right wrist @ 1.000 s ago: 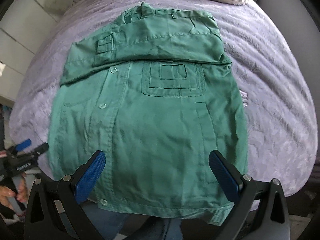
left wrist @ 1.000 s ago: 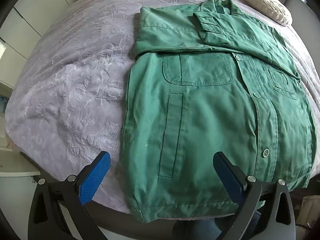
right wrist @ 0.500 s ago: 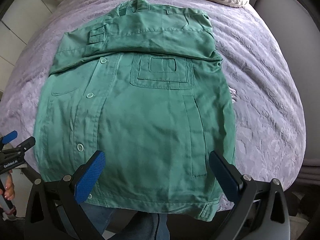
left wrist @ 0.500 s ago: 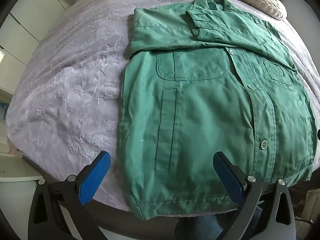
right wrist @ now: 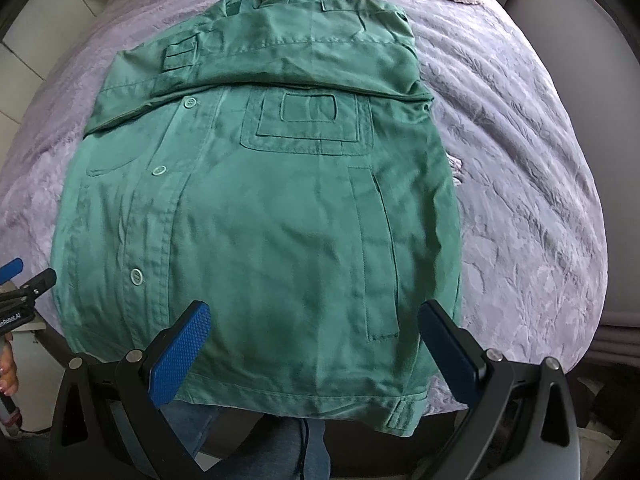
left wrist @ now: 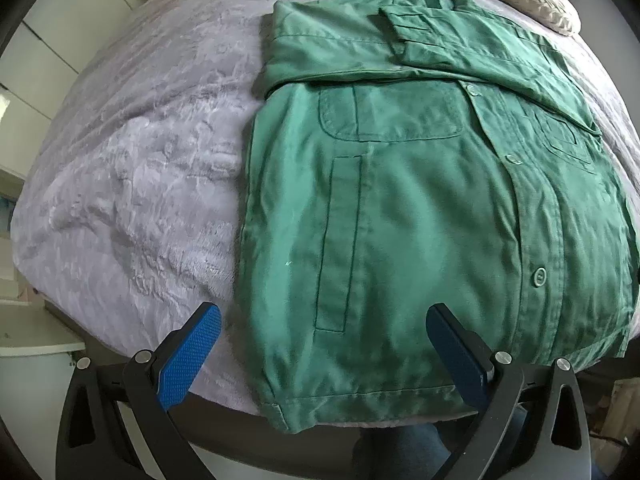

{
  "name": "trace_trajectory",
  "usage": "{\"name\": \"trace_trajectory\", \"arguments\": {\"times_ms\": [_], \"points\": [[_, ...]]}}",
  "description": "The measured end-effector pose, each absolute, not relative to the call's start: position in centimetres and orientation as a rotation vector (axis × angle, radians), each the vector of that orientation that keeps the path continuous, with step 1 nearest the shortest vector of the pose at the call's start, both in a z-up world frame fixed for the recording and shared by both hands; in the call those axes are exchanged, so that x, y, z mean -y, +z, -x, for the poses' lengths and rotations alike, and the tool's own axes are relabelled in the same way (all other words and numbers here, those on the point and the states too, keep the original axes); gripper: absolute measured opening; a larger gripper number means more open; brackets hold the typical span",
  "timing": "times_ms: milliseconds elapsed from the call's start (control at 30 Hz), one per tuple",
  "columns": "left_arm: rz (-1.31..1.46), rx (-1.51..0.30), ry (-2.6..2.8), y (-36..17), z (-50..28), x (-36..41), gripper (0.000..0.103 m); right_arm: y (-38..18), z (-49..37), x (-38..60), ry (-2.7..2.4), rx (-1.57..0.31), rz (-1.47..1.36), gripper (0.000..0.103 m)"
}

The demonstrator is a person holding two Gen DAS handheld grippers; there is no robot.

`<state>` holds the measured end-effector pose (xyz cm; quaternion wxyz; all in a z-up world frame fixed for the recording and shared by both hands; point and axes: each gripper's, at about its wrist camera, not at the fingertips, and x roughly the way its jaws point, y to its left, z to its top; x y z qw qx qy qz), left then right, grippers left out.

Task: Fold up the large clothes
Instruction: 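Move both open tools down to the hem of the green shirt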

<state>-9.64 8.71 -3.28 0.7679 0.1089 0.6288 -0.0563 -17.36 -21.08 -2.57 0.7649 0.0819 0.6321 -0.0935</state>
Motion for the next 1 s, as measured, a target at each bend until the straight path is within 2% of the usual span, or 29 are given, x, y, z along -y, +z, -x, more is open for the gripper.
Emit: {"name": "trace_trajectory", "arguments": {"times_ms": [200,333,567,667,800,933,1000], "points": [[-0.198,-1.360,-0.113,-4.1,9.9,-11.7,0.103,-3.6,19.5,24.1,-0.178,-1.381,-0.291,0.103],[-0.115,-1.392,-0.104,-5.9,10.0,-14.6,0.103,-4.9,22.3,28.4,-0.217,-1.349,-0.483,0.103],[0.067,-1.583,-0.180,-11.8,11.1,-17.2,0.103,-11.0,26.6,33.0,-0.141,-1.343,-0.901,0.103],[0.035,-1.586,-0.206,-12.4,12.0,-16.6,0.103,-12.8,27.7,31.9,-0.118,-1.382,-0.922,0.103],[0.041,-1.620,-0.267,-12.5,12.5,-15.7,0.103,-12.5,27.1,30.9,-0.024,-1.342,-1.011,0.103],[-0.003,-1.646,-0.323,-12.8,13.1,-14.4,0.103,-10.0,25.4,30.2,0.216,-1.173,-1.184,0.103],[-0.002,-1.673,-0.332,-13.5,13.4,-13.8,0.103,-9.5,24.5,29.8,0.248,-1.164,-1.189,0.103]]}}
